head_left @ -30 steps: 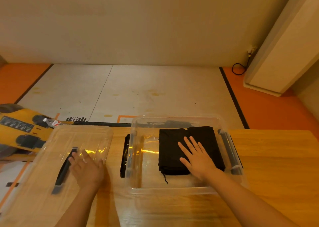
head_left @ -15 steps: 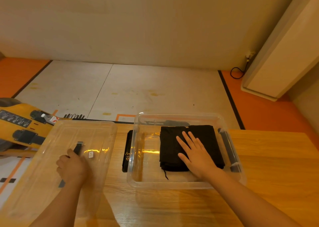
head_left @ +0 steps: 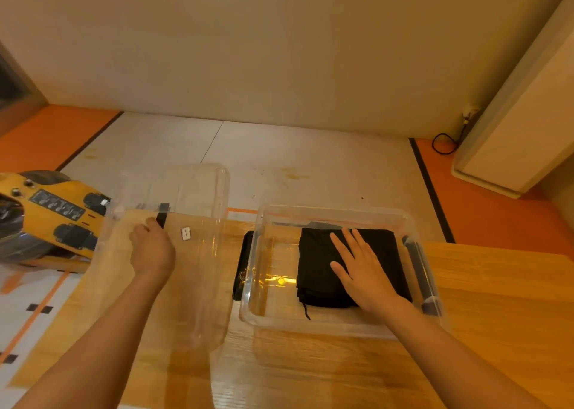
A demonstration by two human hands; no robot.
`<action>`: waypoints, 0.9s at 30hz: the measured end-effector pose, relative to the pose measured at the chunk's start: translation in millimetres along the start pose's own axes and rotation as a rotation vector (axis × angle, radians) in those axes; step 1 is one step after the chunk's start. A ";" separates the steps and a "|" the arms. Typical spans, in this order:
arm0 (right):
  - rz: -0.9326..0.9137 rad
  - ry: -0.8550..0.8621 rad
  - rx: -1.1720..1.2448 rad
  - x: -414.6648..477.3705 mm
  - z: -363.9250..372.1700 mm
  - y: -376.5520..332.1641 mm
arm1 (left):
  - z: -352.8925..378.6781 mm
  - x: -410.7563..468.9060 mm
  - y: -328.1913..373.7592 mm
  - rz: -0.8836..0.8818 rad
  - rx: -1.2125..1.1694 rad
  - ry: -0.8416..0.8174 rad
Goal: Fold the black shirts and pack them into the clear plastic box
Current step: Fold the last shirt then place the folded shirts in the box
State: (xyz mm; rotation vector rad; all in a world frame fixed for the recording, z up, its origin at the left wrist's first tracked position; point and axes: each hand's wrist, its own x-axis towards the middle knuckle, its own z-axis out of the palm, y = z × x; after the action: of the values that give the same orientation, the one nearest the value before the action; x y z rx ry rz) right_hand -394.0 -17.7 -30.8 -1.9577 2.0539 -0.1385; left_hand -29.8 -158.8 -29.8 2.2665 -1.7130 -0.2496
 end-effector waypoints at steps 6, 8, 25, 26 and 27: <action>0.082 0.188 0.377 3.7 -21.8 0.5 | -47.6 -11.7 91.8 0.514 -0.100 0.154; 0.199 0.391 0.687 -1.0 -38.2 8.9 | -47.0 -34.9 124.4 0.729 -0.071 0.070; 0.599 0.596 0.700 -63.3 -23.1 89.0 | 68.2 -135.6 210.4 1.348 0.017 -0.268; 0.608 0.593 0.654 -63.6 -20.3 90.0 | 69.9 -137.5 210.9 1.338 -0.001 -0.271; 0.614 0.586 0.637 -63.8 -16.9 90.9 | 71.2 -138.4 210.3 1.336 -0.016 -0.263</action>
State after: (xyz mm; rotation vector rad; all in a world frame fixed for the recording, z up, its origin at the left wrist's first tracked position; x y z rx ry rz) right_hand -484.3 49.2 -30.2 -0.9177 2.4216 -1.1639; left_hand -281.6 -87.8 -32.5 0.6877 -2.8523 -0.2310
